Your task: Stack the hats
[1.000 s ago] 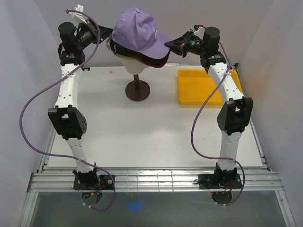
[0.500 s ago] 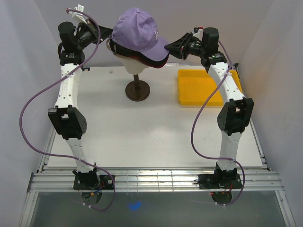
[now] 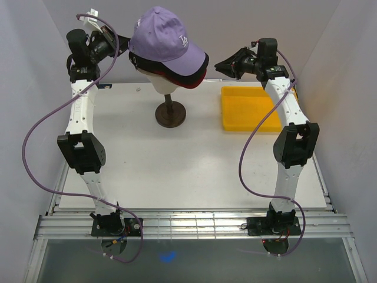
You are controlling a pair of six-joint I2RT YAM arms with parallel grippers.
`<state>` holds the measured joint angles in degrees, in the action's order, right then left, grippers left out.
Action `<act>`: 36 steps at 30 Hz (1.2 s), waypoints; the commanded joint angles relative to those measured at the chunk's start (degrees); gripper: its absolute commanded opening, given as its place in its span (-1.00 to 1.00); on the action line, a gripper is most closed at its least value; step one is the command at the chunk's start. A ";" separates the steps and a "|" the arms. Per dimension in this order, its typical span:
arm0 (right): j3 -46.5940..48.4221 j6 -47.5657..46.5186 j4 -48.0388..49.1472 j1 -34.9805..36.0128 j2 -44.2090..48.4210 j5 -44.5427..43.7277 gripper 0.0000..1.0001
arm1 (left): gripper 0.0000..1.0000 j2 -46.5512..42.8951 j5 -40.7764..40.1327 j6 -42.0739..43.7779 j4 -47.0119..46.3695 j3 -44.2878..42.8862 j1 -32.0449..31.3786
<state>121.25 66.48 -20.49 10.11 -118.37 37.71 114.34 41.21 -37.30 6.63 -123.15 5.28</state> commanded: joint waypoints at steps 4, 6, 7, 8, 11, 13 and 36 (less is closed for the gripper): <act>0.39 -2.67 -0.60 0.18 2.18 -1.33 -0.51 | -0.67 0.79 -0.08 1.27 5.58 1.43 1.05; 0.83 -2.49 -0.69 0.00 2.35 -0.98 -0.51 | -0.55 0.18 0.36 0.65 4.45 1.42 1.40; 0.83 -2.49 -0.60 0.00 2.52 -1.06 -0.51 | -0.53 0.00 0.62 -0.05 4.01 1.42 1.49; 0.74 -2.49 -0.60 0.00 2.61 -1.15 -0.50 | -0.44 -0.26 0.80 -0.49 3.04 1.34 1.58; 0.57 -2.49 -0.52 -0.09 3.14 -1.06 -0.50 | -0.28 -1.14 1.41 -1.63 1.72 1.07 2.02; 0.13 -2.49 -0.52 -0.26 3.49 -1.06 -0.50 | -0.20 -1.84 1.76 -2.07 1.19 0.90 2.19; -2.86 -3.90 -0.25 -1.50 7.97 -2.29 -0.30 | 0.18 -6.15 3.87 -8.31 -5.14 -0.51 6.41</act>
<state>118.30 63.99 -21.78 9.04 -114.04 35.94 113.01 44.21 -44.12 3.79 -123.04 10.31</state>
